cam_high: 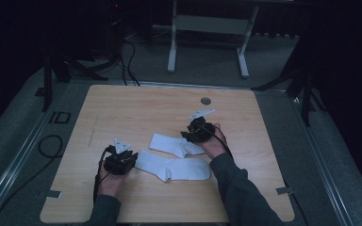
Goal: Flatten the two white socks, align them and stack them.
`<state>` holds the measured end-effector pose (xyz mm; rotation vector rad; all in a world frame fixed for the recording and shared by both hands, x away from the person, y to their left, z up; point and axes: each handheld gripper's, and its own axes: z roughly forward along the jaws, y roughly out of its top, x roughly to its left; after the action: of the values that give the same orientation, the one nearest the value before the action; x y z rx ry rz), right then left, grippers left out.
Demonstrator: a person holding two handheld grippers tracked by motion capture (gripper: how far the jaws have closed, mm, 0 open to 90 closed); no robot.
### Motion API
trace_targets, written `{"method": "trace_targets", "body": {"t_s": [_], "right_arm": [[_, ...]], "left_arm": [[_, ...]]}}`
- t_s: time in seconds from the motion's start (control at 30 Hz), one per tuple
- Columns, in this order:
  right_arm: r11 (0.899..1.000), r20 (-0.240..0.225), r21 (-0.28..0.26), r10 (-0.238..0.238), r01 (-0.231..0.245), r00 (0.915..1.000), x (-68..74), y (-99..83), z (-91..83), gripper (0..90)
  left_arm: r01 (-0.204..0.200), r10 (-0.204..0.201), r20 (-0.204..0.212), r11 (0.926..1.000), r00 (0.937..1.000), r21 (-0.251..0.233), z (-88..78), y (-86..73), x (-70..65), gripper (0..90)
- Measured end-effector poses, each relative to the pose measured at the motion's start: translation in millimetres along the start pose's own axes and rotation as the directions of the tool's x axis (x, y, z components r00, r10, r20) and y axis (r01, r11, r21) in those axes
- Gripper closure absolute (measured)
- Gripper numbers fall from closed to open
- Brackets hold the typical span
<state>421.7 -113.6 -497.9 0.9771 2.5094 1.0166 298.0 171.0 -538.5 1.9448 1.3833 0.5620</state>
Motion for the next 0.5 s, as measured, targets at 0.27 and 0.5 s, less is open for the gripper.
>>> {"method": "trace_targets", "body": {"t_s": [0.27, 0.5], "right_arm": [[0.997, -0.038, 0.037, -0.060, 0.061, 0.9975, 20.7, 4.5, 28.7, 58.6], [0.994, -0.073, 0.075, -0.075, 0.080, 0.9945, 31.4, 6.4, 50.9, 58.0]], "left_arm": [[0.005, -0.005, 0.003, 1.0000, 1.0000, 0.001, -0.8, -1.4, 1.5, 71.9], [-0.001, 0.001, 0.009, 1.0000, 1.0000, 0.005, 0.3, -1.8, -0.6, 71.7]]}}
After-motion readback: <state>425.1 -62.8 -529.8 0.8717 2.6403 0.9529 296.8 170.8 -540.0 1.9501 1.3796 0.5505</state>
